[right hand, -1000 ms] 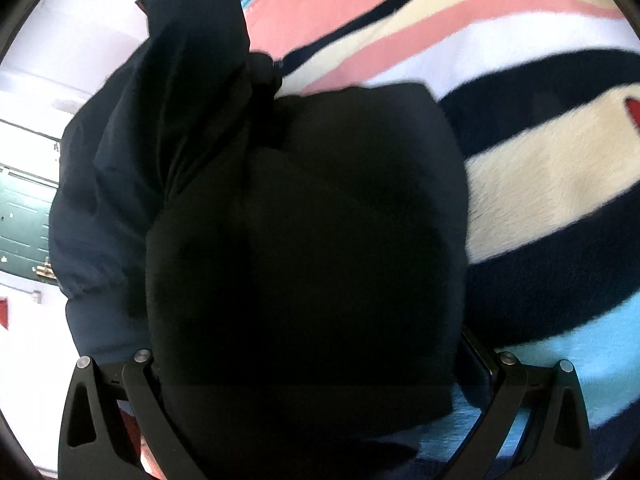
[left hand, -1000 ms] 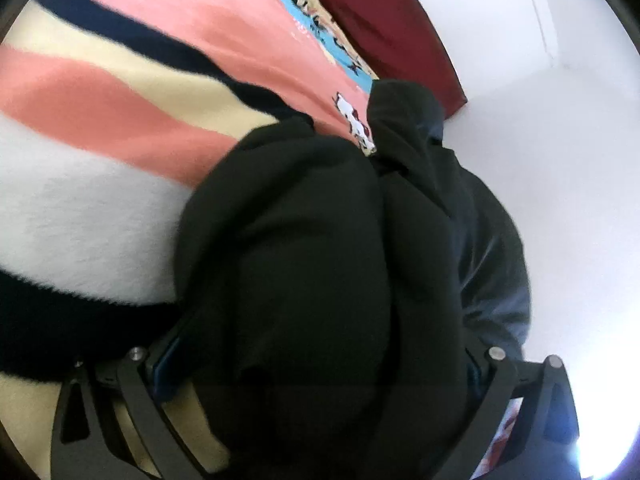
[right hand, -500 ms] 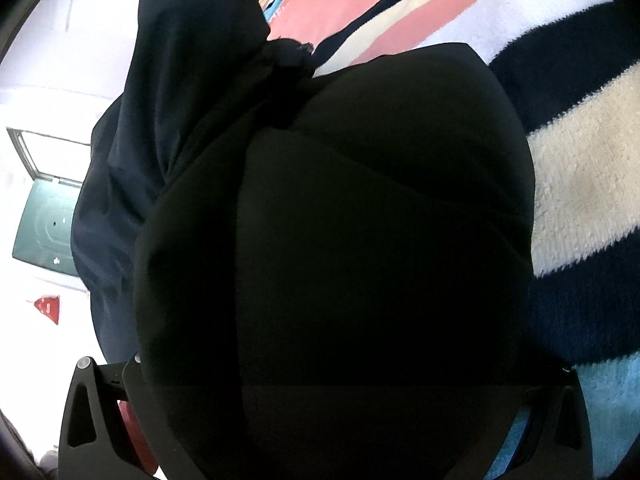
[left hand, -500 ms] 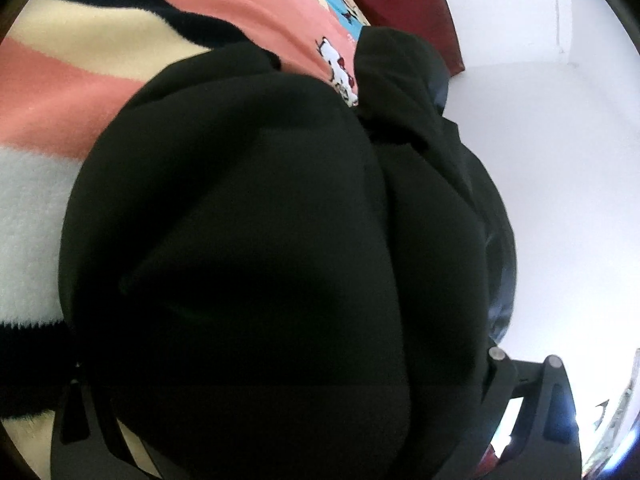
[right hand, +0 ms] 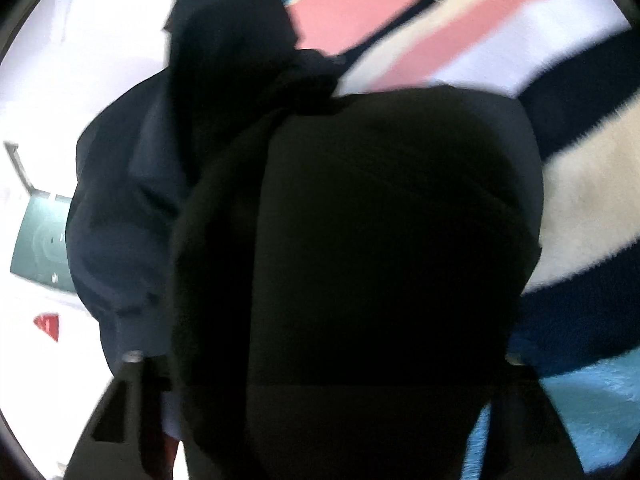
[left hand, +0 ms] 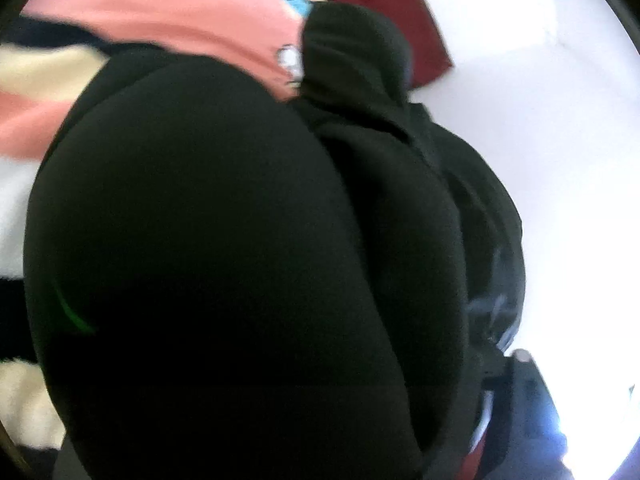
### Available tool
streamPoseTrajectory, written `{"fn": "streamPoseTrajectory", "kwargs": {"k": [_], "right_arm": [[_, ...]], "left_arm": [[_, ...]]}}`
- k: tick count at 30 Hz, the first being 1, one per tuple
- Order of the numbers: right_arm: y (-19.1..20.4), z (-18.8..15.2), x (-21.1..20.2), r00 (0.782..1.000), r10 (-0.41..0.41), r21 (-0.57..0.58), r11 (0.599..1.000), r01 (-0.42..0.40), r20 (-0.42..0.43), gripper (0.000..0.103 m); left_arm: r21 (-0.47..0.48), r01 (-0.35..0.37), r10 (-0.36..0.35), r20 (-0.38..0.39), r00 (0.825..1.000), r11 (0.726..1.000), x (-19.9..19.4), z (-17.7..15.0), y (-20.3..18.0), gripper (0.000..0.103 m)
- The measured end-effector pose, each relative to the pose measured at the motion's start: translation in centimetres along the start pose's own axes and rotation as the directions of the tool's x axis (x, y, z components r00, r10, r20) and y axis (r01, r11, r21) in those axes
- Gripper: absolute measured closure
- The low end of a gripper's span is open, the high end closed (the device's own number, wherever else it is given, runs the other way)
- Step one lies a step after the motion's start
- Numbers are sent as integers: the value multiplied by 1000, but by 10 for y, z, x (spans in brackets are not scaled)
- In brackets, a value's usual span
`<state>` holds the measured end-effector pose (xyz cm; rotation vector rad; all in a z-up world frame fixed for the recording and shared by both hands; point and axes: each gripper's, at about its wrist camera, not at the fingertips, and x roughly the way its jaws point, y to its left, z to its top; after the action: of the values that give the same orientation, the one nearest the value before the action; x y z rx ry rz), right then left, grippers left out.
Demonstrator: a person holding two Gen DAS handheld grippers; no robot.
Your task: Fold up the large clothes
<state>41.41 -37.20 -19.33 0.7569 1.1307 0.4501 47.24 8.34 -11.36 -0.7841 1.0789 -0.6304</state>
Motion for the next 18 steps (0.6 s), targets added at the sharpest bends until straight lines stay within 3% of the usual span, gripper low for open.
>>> {"fn": "streamPoseTrajectory", "kwargs": {"k": [2,5,10,14,18], "right_arm": [[19,0,3,1000,9,-65,998,-11,-20,65],[42,-1,-2,998,62,-118,991,-62,-6,70],[77,-11,-28,987,156,-165,975,-147,47,71],[90,-28,-64,970,236,-138,964,-226,61,71],[112,-58,-89,958,281,-139,952,-271,59,71]], "left_arm": [[33,40,-40,17,999,999,-1,0,-16,41],[73,108,-111,49,993,992,-8,0,-36,48],[99,215,-224,89,970,971,-37,-7,-61,53],[99,285,-295,106,950,954,-67,-29,-76,53],[61,317,-322,121,939,946,-105,-44,-71,53]]}}
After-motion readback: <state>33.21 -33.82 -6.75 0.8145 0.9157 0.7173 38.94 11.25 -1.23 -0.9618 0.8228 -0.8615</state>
